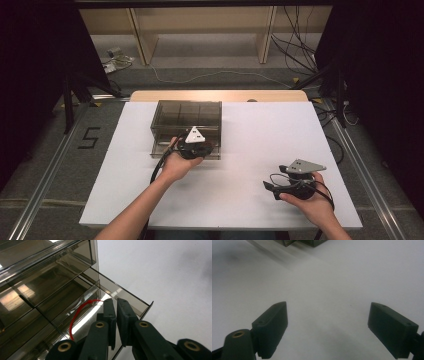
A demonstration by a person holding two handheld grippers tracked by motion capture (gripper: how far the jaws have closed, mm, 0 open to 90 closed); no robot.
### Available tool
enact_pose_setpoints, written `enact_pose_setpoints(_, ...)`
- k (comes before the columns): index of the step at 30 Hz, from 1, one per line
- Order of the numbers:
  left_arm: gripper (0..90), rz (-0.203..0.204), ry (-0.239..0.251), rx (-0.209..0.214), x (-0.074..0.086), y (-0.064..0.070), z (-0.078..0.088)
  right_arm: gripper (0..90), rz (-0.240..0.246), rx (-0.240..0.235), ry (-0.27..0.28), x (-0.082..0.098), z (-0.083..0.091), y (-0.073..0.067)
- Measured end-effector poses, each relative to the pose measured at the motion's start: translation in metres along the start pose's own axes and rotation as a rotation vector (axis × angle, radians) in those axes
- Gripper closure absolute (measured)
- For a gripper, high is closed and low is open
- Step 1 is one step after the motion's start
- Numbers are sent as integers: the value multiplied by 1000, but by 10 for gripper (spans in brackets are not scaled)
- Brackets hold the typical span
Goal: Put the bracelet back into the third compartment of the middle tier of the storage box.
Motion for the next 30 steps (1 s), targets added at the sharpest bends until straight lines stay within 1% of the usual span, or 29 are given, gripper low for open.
enact_pose_setpoints(3, 829, 8, 7, 5, -1, 1, 0, 169, 0, 1, 0, 0, 0, 0)
enact_pose_setpoints(9, 811, 9, 22, 6, -4, 2, 4, 168, -1, 1, 2, 0, 0, 0)
enact_pose_setpoints(15, 772, -1, 30, -2, -6, 2, 8, 168, -2, 1, 2, 0, 0, 0)
enact_pose_setpoints(19, 715, -3, 42, -12, -7, 3, 11, 169, -3, 0, 0, 0, 0, 0)
enact_pose_setpoints(23, 660, -13, 42, -26, -7, 3, 15, 168, -3, 0, 1, 0, 0, 0)
enact_pose_setpoints(26, 609, 2, 41, -45, -7, 2, 19, 168, -3, 1, 1, 0, 0, 0)
enact_pose_setpoints(27, 595, 0, 40, -45, -7, 3, 20, 168, -4, 1, 1, 0, 0, 0)
enact_pose_setpoints(29, 553, -4, 39, -65, -7, 2, 22, 168, -4, 0, 0, 0, 0, 0)
enact_pose_setpoints(30, 539, -2, 42, -67, -8, 2, 23, 168, -4, 0, 1, 0, 0, 0)
Point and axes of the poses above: each handheld gripper's, and its own axes: z roughly backward along the jaws, x roughly out of its underside, y roughly to its right, the point moved 9 cm from there along -z, roughly forward along the jaws, and after that the axes turned 11 degrees about z, right-handed, at the moved point
